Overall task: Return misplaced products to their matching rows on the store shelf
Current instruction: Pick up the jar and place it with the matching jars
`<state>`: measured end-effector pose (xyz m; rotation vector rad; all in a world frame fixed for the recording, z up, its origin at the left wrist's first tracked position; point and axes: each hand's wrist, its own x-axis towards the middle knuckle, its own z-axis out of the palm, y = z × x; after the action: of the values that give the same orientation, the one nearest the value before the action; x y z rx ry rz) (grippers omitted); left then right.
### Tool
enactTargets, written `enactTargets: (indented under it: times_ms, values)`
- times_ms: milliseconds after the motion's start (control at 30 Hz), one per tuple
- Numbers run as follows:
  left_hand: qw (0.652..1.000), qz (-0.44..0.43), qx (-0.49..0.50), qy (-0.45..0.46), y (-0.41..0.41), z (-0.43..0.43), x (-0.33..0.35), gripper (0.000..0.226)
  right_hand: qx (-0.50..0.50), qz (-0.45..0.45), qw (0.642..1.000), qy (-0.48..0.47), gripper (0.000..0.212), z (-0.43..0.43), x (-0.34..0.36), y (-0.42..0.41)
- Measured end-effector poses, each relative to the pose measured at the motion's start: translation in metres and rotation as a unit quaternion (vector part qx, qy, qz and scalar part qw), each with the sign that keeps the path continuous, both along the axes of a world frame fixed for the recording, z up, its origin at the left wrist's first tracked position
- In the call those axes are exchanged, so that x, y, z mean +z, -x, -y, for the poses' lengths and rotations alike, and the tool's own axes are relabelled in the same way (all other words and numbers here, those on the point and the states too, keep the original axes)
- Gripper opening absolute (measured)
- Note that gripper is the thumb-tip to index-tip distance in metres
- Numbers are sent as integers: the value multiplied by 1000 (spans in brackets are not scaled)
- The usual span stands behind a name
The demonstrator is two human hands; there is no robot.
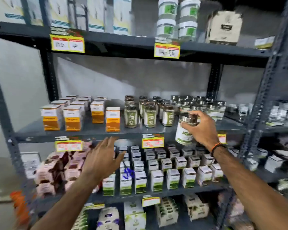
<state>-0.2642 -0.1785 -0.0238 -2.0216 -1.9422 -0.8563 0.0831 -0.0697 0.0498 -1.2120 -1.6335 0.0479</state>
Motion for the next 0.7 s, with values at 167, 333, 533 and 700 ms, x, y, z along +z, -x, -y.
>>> enactTargets:
  times_ms: [167,333,533,700]
  values:
    - [998,-27,-52,3,-164,-52,19,53,-23,12,1000,2,53,-29,5,-129]
    - [995,-51,-66,58,-254,-113,33,61,-46,-7,999,-1,60,-63,16,-216]
    - [992,-73,-39,93,-294,-166,22,65,-83,-56,995,-2,62,-110,21,-269]
    - [992,-104,-25,68,-298,-193,8,81,-74,-47,996,18,63,-148,18,-282]
